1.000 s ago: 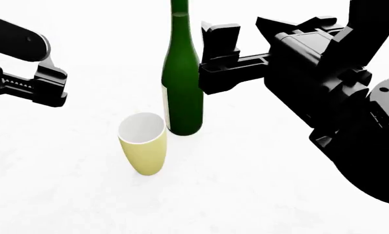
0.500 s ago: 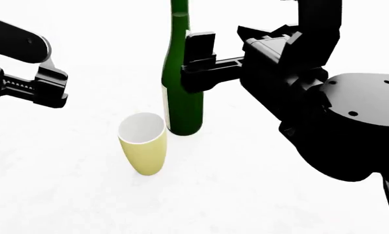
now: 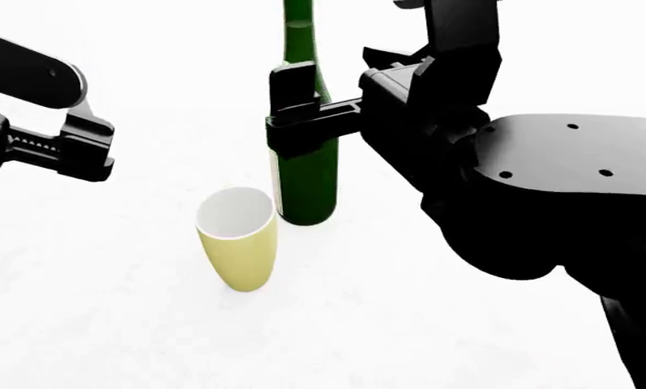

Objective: Pick the cup and bottle and place them in the sink. Then turn on the water.

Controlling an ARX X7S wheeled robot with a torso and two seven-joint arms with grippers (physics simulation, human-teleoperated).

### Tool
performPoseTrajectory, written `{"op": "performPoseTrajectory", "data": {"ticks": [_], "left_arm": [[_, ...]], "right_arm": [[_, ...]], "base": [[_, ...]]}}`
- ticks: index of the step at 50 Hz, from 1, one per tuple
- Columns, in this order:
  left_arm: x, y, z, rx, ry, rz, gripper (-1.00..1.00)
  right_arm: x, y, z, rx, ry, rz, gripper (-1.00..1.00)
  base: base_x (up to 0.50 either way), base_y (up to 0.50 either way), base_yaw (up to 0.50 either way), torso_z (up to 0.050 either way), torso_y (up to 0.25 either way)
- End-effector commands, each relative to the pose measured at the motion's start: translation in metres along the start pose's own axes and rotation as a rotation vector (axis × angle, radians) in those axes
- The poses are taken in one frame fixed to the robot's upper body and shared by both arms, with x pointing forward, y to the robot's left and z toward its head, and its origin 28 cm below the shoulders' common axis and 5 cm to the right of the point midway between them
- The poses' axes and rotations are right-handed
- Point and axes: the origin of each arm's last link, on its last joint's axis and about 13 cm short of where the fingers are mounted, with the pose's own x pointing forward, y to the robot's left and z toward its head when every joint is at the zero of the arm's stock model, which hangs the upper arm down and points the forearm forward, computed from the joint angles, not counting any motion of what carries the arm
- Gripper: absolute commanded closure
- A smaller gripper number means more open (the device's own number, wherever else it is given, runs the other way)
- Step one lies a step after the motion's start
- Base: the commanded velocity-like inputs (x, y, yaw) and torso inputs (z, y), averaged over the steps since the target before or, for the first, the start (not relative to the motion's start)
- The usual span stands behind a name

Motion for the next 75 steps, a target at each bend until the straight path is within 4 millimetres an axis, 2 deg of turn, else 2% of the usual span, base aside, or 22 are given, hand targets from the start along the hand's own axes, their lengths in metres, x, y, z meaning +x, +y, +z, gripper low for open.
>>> {"op": "performPoseTrajectory", "data": {"ticks": [1, 15, 36, 59, 75], "left_arm": [[0.001, 0.0, -0.001, -0.003, 0.0, -0.001, -1.0], [0.0, 0.0, -0.001, -0.008, -0.001, -0.003, -1.0], [0.001, -0.001, -0.001, -0.009, -0.001, -0.005, -1.0], [0.004, -0.003, 0.0, -0.005, -0.006, -0.014, -1.0], [0.005, -0.004, -0.001, -0.004, -0.004, -0.015, -1.0]], "right_arm": [[0.01, 0.005, 0.003, -0.038, 0.008, -0.002, -1.0], [0.022, 0.011, 0.0, -0.106, 0.045, -0.012, -1.0], [0.03, 0.004, 0.004, -0.151, 0.052, -0.085, -1.0], [0.047, -0.011, -0.007, -0.069, 0.05, -0.12, -1.0], [0.059, -0.005, -0.016, -0.023, 0.052, -0.073, -1.0]], "base": [[0.0, 0.0, 0.0, 0.0, 0.0], [0.0, 0.0, 0.0, 0.0, 0.0], [0.0, 0.0, 0.0, 0.0, 0.0], [0.0, 0.0, 0.0, 0.0, 0.0], [0.0, 0.0, 0.0, 0.0, 0.0]]}}
